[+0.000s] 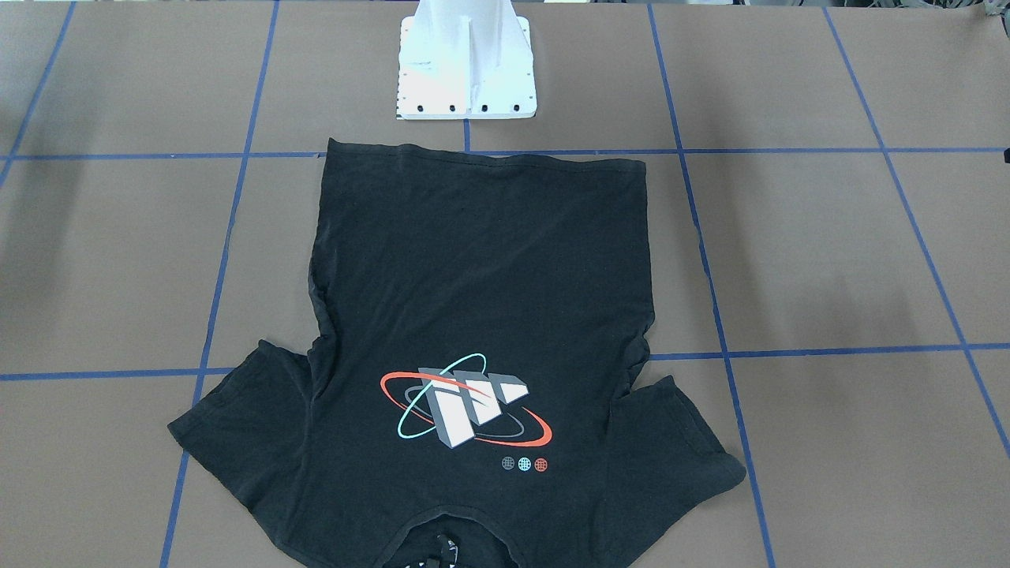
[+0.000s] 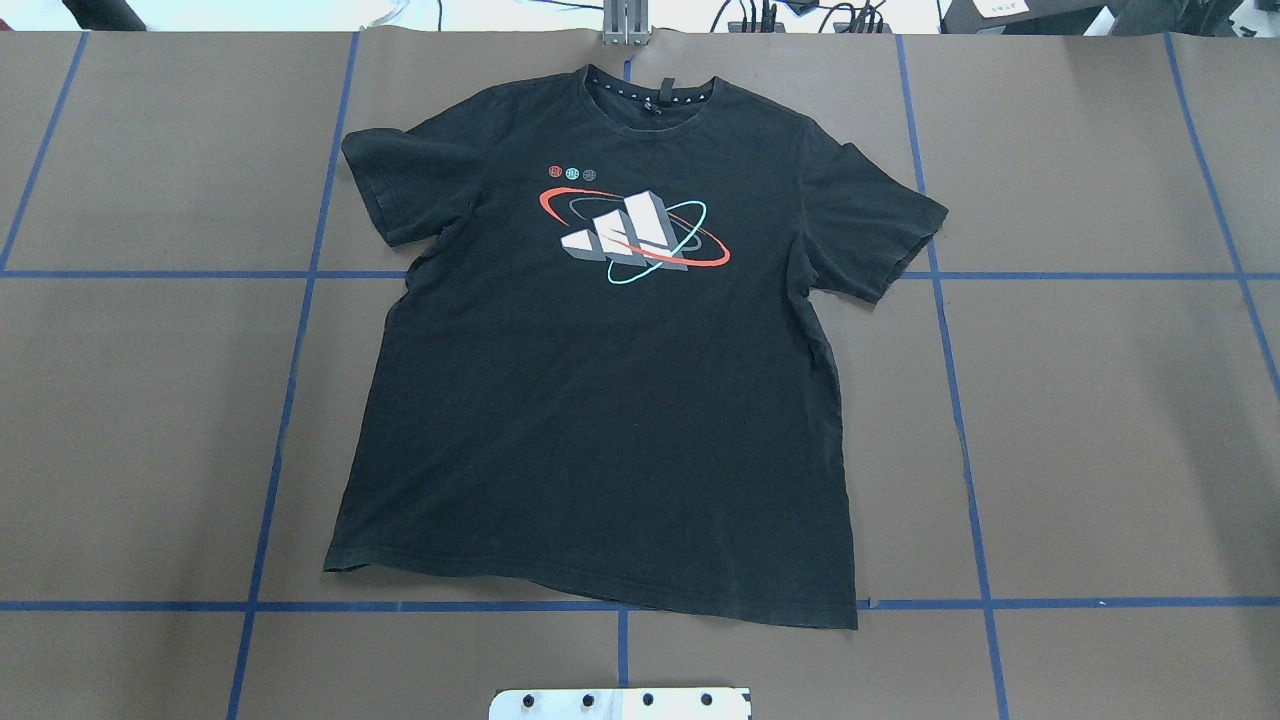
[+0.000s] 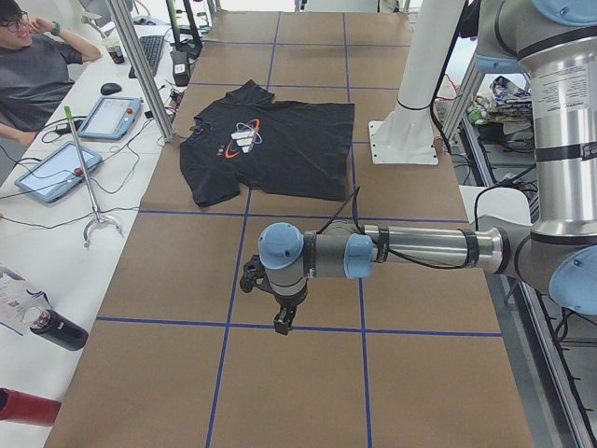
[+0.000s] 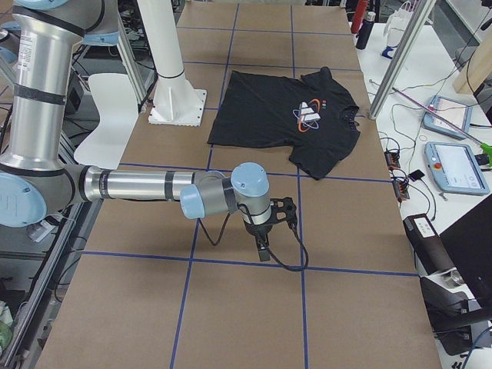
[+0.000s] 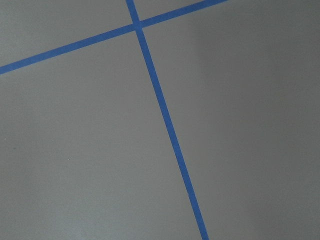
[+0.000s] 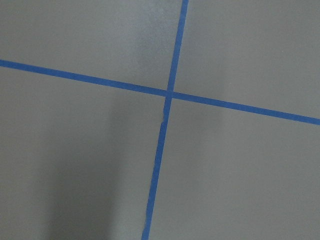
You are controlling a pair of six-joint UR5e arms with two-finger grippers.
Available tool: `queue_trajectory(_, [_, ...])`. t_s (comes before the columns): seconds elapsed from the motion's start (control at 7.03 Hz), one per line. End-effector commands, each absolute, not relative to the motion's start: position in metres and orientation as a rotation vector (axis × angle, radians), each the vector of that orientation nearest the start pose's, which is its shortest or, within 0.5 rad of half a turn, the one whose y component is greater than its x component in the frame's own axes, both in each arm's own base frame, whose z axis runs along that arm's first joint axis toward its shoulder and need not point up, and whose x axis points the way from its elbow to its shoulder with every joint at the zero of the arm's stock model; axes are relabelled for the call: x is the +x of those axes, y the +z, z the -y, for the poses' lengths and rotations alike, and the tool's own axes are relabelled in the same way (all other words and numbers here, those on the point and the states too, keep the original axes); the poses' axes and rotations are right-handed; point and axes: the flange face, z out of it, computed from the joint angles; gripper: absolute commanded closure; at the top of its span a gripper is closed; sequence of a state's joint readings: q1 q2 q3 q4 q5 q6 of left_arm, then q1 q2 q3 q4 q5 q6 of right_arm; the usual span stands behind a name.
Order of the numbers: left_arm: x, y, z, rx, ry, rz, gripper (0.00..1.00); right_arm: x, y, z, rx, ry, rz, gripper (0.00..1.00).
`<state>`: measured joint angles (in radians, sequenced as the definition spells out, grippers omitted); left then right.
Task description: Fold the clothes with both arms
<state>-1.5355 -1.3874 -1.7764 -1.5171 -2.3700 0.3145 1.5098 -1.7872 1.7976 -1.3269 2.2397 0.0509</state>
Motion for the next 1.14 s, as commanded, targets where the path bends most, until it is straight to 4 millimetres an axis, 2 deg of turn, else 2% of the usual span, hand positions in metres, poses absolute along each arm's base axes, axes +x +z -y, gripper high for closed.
queue_trajectory(0.0, [-0.048, 0.644, 0.414, 0.082, 0.319, -0.796, 0.00, 0.046, 0.624, 0.421, 0.210, -0.099, 0.678, 0.00])
queue_trajectory(0.28, [-0.047, 0.640, 0.416, 0.103, 0.336, -0.795, 0.00, 0.046, 0.618, 0.424, 0.225, -0.099, 0.680, 0.00])
queue_trajectory(0.43, [-0.047, 0.627, 0.423, 0.184, 0.366, -0.778, 0.00, 0.045, 0.612, 0.427, 0.249, -0.101, 0.682, 0.00])
queue_trajectory(0.71, [-0.050, 0.592, 0.440, 0.415, 0.456, -0.686, 0.00, 0.043, 0.597, 0.432, 0.350, -0.130, 0.689, 0.00])
queue_trajectory(0.85, [-0.050, 0.563, 0.457, 0.566, 0.507, -0.651, 0.00, 0.043, 0.591, 0.434, 0.398, -0.148, 0.691, 0.00])
queue_trajectory(1.0, [-0.050, 0.538, 0.475, 0.706, 0.555, -0.619, 0.00, 0.028, 0.581, 0.445, 0.438, -0.199, 0.696, 0.00])
